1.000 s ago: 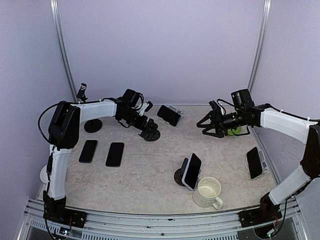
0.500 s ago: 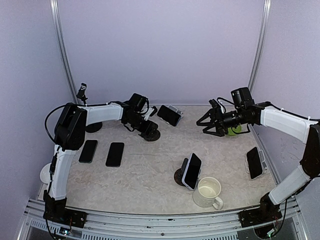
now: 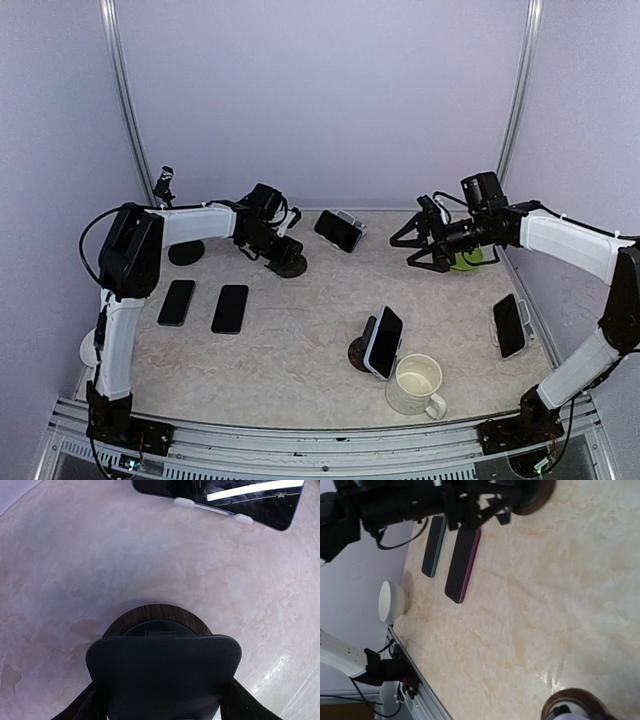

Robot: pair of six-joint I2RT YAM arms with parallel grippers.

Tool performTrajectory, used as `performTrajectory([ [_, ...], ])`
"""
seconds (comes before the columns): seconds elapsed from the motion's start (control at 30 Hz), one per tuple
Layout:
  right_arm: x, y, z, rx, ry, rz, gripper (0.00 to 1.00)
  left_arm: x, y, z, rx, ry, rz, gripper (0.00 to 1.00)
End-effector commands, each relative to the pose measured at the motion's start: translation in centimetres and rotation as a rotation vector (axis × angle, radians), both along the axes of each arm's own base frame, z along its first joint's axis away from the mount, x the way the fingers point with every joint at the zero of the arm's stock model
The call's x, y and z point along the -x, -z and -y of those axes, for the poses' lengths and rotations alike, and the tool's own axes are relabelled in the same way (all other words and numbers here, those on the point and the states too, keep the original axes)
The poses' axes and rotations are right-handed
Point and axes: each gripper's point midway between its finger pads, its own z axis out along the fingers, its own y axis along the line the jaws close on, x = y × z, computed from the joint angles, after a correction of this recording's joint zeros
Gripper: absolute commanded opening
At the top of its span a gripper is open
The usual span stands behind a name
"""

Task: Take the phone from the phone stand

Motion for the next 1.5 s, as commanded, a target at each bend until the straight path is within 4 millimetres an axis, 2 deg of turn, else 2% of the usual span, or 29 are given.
performTrajectory([
  [0.0,-0.9,-0.7,0.0,-0.003,-0.004,0.024,1.00,-2.4,-5.5,-2.8,0.053,-0.123,0.122,0.48],
  [0.3,-1.1,-0.7,-0.1,-0.003,-0.018,0.030,1.00,-3.8,-5.6,-9.2,0.054,-0.323,0.113,0.46],
  [0.43,-1.2,-0.6,-0.3,-0.014,-0.027,0.027,1.00,-3.9,-4.8,-11.1,0.053,-0.381,0.091,0.46],
  [0.63,-1.5,-0.7,-0.6,-0.025,-0.031,0.031,1.00,-3.8,-3.6,-12.7,0.050,-0.427,0.066,0.46],
  [0.77,-1.5,-0.5,-0.6,-0.028,-0.034,0.028,1.00,-3.6,-2.9,-13.1,0.046,-0.432,0.051,0.50],
  [0.93,-1.4,-0.4,-0.7,-0.029,-0.061,0.057,1.00,-3.3,-2.7,-13.4,0.055,-0.431,0.022,0.69],
  [1.13,-1.2,0.4,-0.8,-0.025,-0.087,0.088,1.00,-3.0,-3.3,-13.4,0.065,-0.424,0.017,0.87],
  [1.23,-0.7,0.9,-0.8,-0.035,-0.100,0.090,1.00,-2.9,-4.2,-13.4,0.073,-0.420,0.022,0.98],
  [1.37,-0.1,1.4,-0.7,-0.039,-0.112,0.093,1.00,-2.4,-6.1,-13.2,0.091,-0.410,0.039,0.99],
  [1.47,0.5,2.1,-0.5,-0.034,-0.112,0.082,0.99,-1.2,-8.0,-12.0,0.115,-0.364,0.058,0.99],
])
